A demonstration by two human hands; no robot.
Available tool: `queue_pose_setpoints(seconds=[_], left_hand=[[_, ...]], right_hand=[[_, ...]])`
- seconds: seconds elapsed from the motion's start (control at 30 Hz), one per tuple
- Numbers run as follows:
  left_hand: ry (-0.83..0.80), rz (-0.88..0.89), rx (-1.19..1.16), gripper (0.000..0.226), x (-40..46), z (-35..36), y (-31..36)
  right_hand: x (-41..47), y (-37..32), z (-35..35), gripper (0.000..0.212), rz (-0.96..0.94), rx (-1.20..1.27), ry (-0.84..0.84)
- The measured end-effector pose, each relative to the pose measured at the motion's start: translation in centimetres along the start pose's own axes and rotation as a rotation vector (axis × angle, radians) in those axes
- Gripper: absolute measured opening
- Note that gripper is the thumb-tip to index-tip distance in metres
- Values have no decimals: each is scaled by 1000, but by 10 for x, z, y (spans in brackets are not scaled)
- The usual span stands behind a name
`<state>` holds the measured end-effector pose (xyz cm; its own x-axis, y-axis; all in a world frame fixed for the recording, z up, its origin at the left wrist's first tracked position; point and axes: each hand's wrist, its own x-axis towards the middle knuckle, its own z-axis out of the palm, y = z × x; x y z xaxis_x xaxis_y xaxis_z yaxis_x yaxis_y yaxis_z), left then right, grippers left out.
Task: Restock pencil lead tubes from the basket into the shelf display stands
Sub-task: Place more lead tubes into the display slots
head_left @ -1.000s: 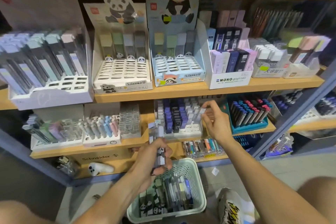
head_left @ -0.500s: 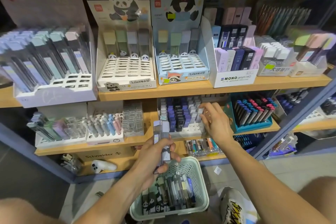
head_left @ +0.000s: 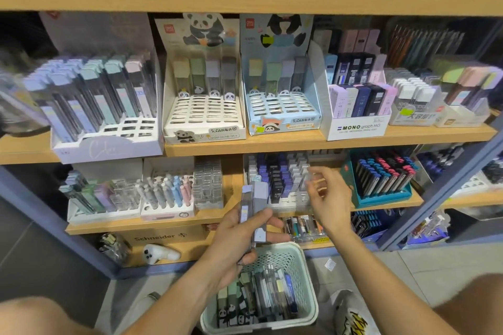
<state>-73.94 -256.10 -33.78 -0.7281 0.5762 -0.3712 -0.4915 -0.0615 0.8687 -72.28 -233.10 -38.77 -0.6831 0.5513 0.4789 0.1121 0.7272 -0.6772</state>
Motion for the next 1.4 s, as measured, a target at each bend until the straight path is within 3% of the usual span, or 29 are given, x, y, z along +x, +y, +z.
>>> queue_pose_setpoints(seconds=[0.1, 0.2, 0.43, 0.53, 0.7, 0.9, 1.1, 1.3, 1.4], left_hand=[[-2, 38, 17, 34, -5, -3, 10], [8, 81, 29, 35, -13, -9, 20], [40, 203, 22, 36, -40, -33, 49], [30, 224, -50, 43, -48, -44, 57], [42, 271, -142, 41, -60, -53, 71], [158, 333, -144, 45, -63, -64, 90], [277, 348, -168, 50, -52, -83, 102], [227, 397, -232, 27, -52, -84, 110], [237, 423, -236, 57, -44, -85, 107]], right_hand=[[-12, -70, -2, 3, 325, 541, -261], [-19, -121, -9, 22, 449, 864, -486], [-12, -176, -16, 34, 341, 844, -412], [-3, -192, -18, 32, 261, 872, -346], [6, -220, -17, 17, 177, 924, -391], [22, -247, -14, 27, 76, 826, -422], [80, -262, 3, 29, -31, 693, -57], [131, -249, 17, 15, -145, 264, 53], [141, -241, 14, 16, -169, 150, 25]])
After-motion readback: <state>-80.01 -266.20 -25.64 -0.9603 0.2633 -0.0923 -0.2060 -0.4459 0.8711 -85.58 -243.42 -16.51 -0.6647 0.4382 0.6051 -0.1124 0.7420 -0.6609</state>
